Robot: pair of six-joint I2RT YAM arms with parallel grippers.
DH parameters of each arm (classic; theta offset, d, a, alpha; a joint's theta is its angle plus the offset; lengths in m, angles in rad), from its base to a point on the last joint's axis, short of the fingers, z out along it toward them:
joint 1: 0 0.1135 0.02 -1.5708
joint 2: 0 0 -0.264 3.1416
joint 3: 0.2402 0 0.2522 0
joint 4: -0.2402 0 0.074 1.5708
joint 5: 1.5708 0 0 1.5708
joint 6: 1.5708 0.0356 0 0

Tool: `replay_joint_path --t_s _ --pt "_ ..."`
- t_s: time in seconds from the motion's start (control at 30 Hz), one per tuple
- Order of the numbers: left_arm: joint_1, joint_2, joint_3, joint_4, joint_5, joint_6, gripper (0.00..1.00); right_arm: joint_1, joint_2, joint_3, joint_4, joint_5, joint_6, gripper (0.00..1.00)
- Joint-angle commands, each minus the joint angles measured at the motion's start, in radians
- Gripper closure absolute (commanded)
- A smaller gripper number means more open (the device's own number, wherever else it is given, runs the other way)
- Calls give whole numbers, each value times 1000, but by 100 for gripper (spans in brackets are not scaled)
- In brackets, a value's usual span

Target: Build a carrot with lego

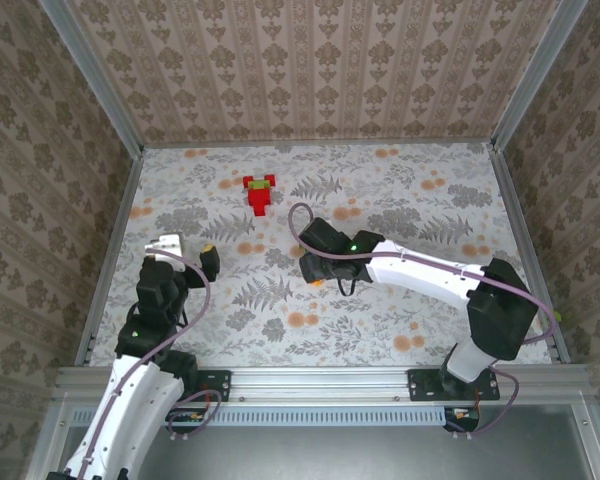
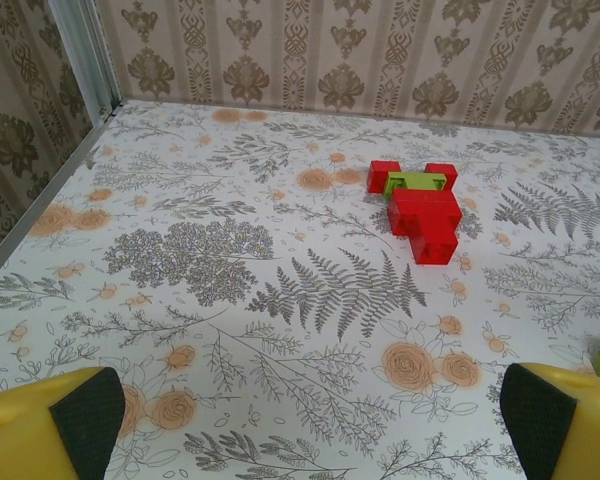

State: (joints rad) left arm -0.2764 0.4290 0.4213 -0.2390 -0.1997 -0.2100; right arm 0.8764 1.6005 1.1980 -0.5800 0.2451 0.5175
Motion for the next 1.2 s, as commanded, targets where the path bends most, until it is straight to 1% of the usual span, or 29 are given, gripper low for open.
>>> replay_joint_path --t_s 0.0,0.07,0.1,0.13,0.2,0.27,0.3,0.37,0.4,0.43,0.47,0.5,0.53,0.57,0.6,0.67,0.73,0.77,0.8,0.87,0.9,0.93,0.97,1.0,1.03,1.17 --pt "14 -1 33 10 -39 -10 0 5 -65 -17 -12 55 -32 32" --pt "17 19 33 22 -113 -4 0 3 -84 -27 -13 86 -46 31" --pt "22 38 26 51 -147 17 0 1 -96 -32 -12 113 -55 31" --pt "30 62 9 114 -158 67 0 -3 -111 -41 -6 145 -62 31" --pt "48 122 -55 308 -148 177 0 -21 -140 -60 19 207 -76 29" --pt "79 208 -121 515 -110 277 0 -53 -163 -83 37 245 -86 28" --pt "102 281 -142 607 -93 308 0 -75 -177 -96 78 255 -89 27" --pt "169 431 -128 683 -68 293 0 -119 -201 -126 116 263 -89 26" --pt "206 517 -112 707 -37 276 0 -140 -203 -143 134 270 -86 26" --pt "234 593 -104 755 -19 245 0 -159 -238 -162 152 275 -77 25" --pt "248 665 -106 813 -1 216 0 -172 -255 -184 174 275 -76 25" --pt "263 743 -113 898 39 201 0 -184 -274 -214 212 280 -80 25" --pt "266 821 -120 997 49 183 0 -194 -297 -248 249 296 -79 24" --pt "268 898 -117 1073 73 198 0 -202 -315 -277 279 315 -81 24" --pt "265 957 -99 1108 78 212 0 -208 -334 -306 306 344 -83 24" --pt "266 1059 -30 1077 50 201 0 -223 -369 -352 328 397 -80 24" --pt "247 1096 -13 1071 112 247 0 -245 -412 -394 332 451 -69 24" --pt "241 1108 -26 1108 99 255 0 -256 -429 -410 330 473 -71 23" --pt "237 1107 -36 1132 74 248 0 -266 -449 -446 380 490 -141 22" --pt "239 1107 -35 1127 61 239 0 -271 -472 -538 541 584 -260 21" --pt "239 1104 -32 1121 63 239 0 -283 -470 -597 647 657 -324 17" --pt "238 1106 -31 1117 65 241 0 -311 -457 -651 784 680 -385 16" --pt "238 1106 -30 1118 64 241 0 -351 -443 -669 822 664 -421 15" --pt "239 1106 -30 1116 64 242 0 -398 -438 -626 723 622 -358 15" --pt "239 1106 -30 1116 64 242 0 -438 -426 -618 731 575 -351 15" --pt "238 1104 -31 1118 64 242 0 -534 -405 -672 953 514 -390 15"
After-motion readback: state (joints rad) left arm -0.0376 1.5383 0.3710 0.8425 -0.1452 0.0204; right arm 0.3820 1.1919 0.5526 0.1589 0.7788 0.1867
